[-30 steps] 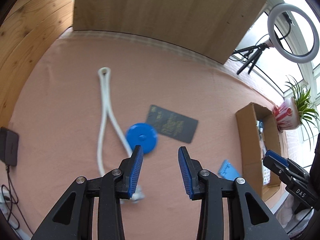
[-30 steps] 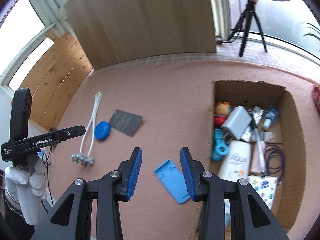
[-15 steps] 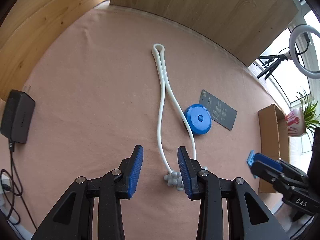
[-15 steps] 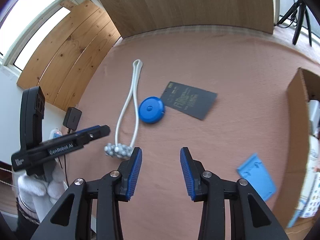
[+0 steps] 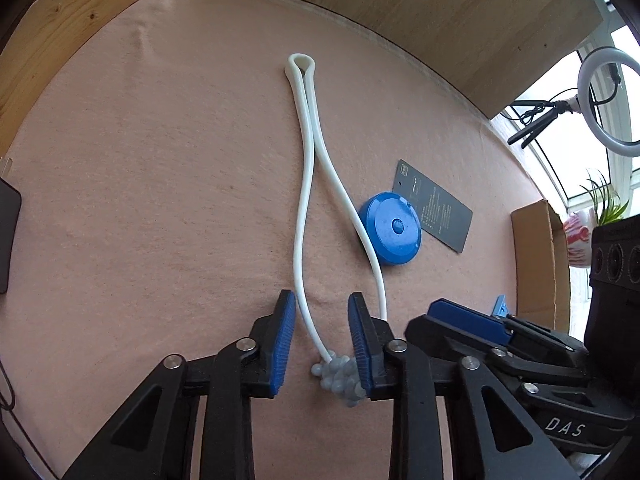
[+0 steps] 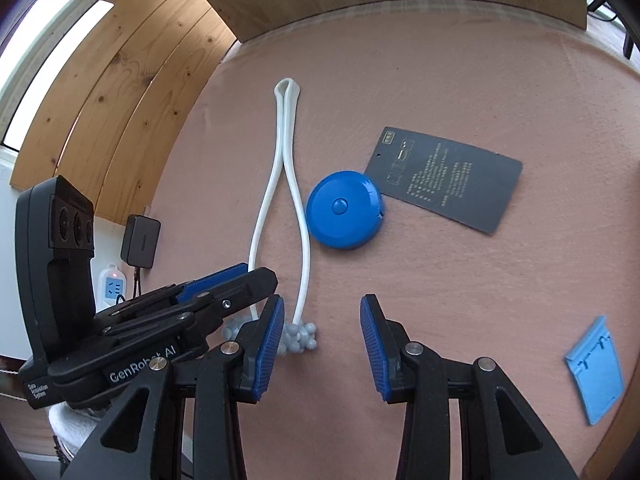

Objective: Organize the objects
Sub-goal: 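Grasp the white massage cord near its grey balls with both grippers, then lift the white massage cord with both grippers and carry it over the box, then lower the cord into the box and open both grippers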

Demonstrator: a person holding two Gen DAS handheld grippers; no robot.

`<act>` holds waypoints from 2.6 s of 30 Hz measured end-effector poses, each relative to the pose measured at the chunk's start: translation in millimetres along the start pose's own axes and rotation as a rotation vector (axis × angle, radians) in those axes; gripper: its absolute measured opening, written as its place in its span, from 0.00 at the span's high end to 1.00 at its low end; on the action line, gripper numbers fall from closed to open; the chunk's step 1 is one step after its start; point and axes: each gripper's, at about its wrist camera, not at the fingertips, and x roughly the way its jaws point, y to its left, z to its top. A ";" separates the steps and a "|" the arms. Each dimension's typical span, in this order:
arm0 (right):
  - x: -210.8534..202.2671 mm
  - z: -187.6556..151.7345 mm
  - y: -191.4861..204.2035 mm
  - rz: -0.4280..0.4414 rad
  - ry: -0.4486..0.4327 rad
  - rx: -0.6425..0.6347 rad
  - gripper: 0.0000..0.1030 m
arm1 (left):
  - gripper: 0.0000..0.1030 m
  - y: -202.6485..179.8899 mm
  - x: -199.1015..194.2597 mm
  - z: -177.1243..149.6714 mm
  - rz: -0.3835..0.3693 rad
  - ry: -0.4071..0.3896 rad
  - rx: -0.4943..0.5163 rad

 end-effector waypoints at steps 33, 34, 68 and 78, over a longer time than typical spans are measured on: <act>-107.0 -39.3 -26.4 0.086 -0.189 0.052 0.92 | 0.85 -96.4 -51.4 -25.6 -0.105 -0.083 0.146; -114.4 -42.9 -33.1 0.083 -0.200 0.063 0.92 | 0.85 -108.5 -51.0 -27.4 -0.112 -0.083 0.165; -206.9 -119.6 -233.7 -0.106 -0.276 0.318 0.92 | 0.85 -341.5 63.0 -93.4 -0.179 0.072 0.478; -209.0 -115.2 -229.0 -0.141 -0.289 0.302 0.92 | 0.85 -344.2 59.0 -98.8 -0.174 0.079 0.513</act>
